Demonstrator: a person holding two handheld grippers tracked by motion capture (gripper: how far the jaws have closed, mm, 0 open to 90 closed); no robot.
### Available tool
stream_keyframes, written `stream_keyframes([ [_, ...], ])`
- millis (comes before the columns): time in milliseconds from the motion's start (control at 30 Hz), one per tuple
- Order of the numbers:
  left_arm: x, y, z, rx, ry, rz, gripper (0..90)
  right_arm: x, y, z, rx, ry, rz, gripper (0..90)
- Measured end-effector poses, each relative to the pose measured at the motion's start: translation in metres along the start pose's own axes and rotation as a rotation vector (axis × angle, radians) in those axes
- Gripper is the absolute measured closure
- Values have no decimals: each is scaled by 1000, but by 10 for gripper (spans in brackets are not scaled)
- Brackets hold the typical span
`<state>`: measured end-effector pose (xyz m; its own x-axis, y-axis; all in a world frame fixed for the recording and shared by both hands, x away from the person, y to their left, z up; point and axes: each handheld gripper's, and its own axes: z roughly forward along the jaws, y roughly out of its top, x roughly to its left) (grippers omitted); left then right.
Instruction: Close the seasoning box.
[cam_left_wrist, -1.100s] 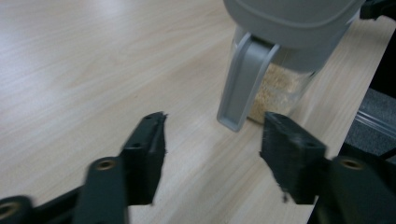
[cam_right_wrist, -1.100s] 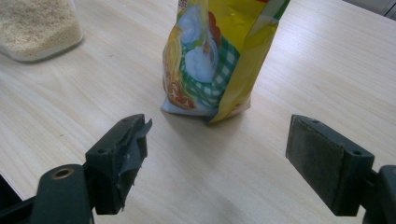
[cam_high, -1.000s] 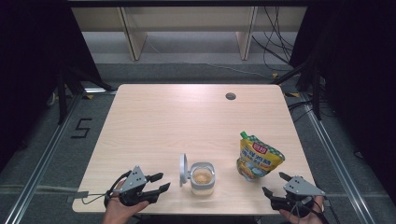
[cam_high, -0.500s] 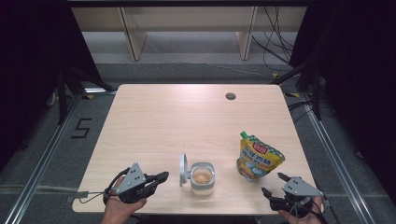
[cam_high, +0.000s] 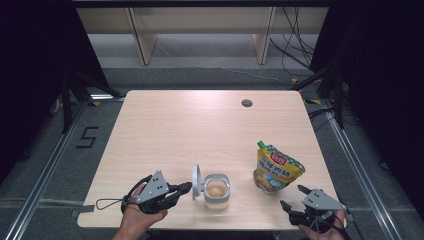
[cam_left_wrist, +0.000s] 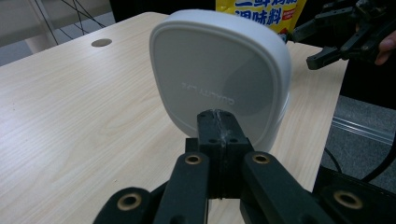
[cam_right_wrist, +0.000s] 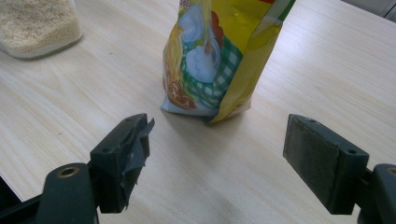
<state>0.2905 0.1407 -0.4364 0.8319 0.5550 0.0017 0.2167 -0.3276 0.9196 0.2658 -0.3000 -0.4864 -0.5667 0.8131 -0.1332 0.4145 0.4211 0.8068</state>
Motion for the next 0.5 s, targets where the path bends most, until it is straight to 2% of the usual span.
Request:
stream_keyframes([
  [67,-1,2,1,-1,-7,10,893,-1,0,0,-8,-1,-17,238],
  [233,-5,5,8,-9,-21,1,892,-1,0,0,-4,-2,-10,239],
  [267,-5,5,8,-9,-21,1,892,-3,0,1,-10,-1,-34,239],
  [333,-6,7,11,-3,-28,18,892,-4,0,1,-14,-5,-41,239],
  [400,-8,9,17,6,-41,37,891,-1,0,1,-10,-9,-10,239],
  [500,-10,10,20,10,-47,38,891,-2,0,1,-6,0,-15,239],
])
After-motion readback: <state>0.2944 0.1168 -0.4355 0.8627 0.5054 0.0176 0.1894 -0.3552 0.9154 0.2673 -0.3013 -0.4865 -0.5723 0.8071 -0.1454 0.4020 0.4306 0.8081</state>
